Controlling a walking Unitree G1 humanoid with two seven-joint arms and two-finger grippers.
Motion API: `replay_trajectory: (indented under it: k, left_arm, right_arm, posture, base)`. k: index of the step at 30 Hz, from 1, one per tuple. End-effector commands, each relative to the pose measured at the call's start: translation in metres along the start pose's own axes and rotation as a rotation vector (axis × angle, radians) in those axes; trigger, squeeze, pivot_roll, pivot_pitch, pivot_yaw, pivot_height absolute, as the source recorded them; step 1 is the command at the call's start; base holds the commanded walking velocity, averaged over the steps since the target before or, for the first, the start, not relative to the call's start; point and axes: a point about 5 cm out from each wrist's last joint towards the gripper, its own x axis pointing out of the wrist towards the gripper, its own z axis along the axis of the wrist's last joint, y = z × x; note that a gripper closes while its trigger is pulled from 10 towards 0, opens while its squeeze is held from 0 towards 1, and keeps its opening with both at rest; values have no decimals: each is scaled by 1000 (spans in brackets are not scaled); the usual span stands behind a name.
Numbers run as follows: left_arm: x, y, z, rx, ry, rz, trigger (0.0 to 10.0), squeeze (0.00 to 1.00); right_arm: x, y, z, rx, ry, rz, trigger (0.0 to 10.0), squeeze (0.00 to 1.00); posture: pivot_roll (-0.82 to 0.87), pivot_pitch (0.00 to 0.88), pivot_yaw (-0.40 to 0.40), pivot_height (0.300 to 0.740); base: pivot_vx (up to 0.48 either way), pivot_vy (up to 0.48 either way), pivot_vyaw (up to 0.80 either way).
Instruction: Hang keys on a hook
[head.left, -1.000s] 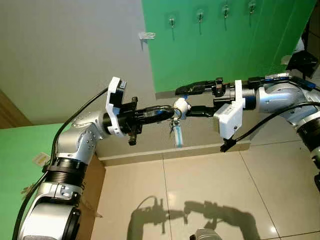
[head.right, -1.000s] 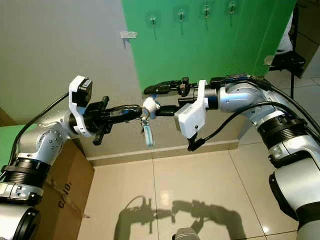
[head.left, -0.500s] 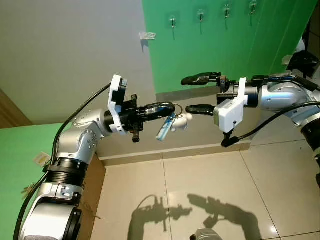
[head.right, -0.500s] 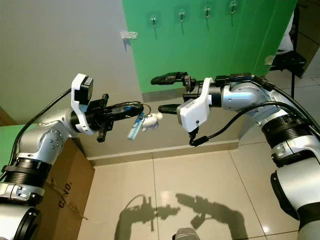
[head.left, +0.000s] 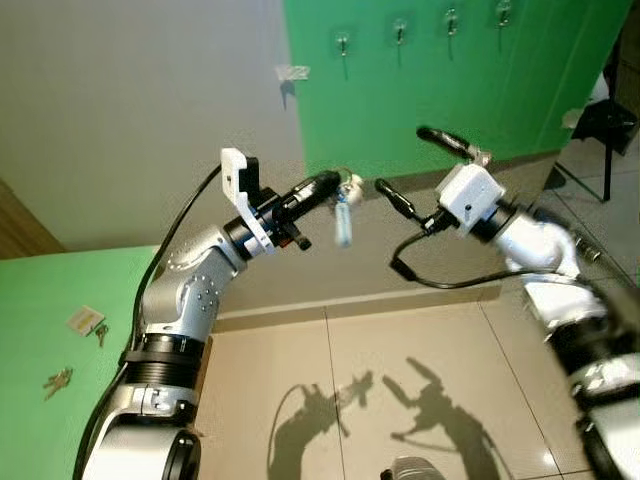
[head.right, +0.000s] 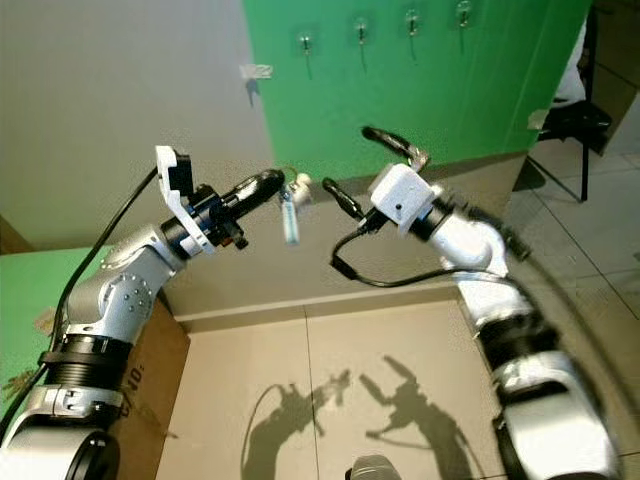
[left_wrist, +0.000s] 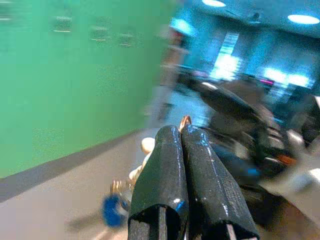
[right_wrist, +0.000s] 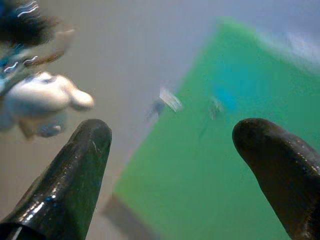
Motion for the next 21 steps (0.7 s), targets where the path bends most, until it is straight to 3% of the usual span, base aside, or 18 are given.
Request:
replay_trajectory:
  k: [1, 2, 4, 5, 6, 7, 8, 10, 15, 16, 21]
  left_arm:
    - [-9, 7, -3, 51, 10, 138, 0, 0]
    - [-9, 7, -3, 51, 10, 138, 0, 0]
    - [-11, 5, -4, 66, 6, 182, 0, 0]
    - [-13, 6, -4, 64, -2, 225, 0, 0]
    - [-15, 7, -5, 59, -8, 254, 0, 0]
    - [-22, 11, -8, 79, 1, 330, 0, 0]
    - [-22, 11, -8, 79, 1, 330, 0, 0]
    - [-36, 16, -20, 94, 41, 412, 0, 0]
    - [-55, 22, -33, 110, 82, 532, 0, 0]
    - [-63, 26, -33, 148, 84, 600, 0, 0]
    - [-65, 26, -30, 177, 59, 656, 0, 0]
  right_arm:
    - [-4, 3, -7, 185, 27, -146, 10000, 1000]
    - [-4, 3, -7, 185, 27, -146, 10000, 1000]
    - [-13, 13, -17, 291, 64, -233, 10000, 471]
    - [-18, 18, -22, 346, 80, -263, 10000, 0]
    - [-21, 22, -24, 380, 90, -281, 10000, 0]
    - [-29, 26, -28, 474, 111, -345, 10000, 0]
    - [-29, 26, -28, 474, 111, -345, 10000, 0]
    - [-39, 28, -35, 575, 145, -436, 10000, 0]
    - [-50, 31, -38, 645, 167, -501, 10000, 0]
    - [-56, 32, -40, 645, 179, -515, 10000, 0]
    - [-63, 37, -41, 656, 212, -522, 10000, 0]
  posture:
    - [-292, 0, 148, 740]
    - [-292, 0, 148, 740]
    - [-291, 0, 152, 740]
    - [-289, 0, 151, 740]
    - [-288, 0, 152, 740]
    - [-284, 0, 158, 740]
    - [-284, 0, 158, 740]
    - [-280, 0, 157, 740]
    - [-276, 0, 157, 740]
    - [-272, 0, 151, 740]
    - [-265, 0, 144, 740]
  base:
    - [0, 0, 0]
    - [0, 0, 0]
    - [0, 0, 0]
    - [0, 0, 0]
    - [0, 0, 0]
    - [0, 0, 0]
    - [0, 0, 0]
    - [0, 0, 0]
    - [0, 0, 0]
    - [0, 0, 0]
    - [0, 0, 0]
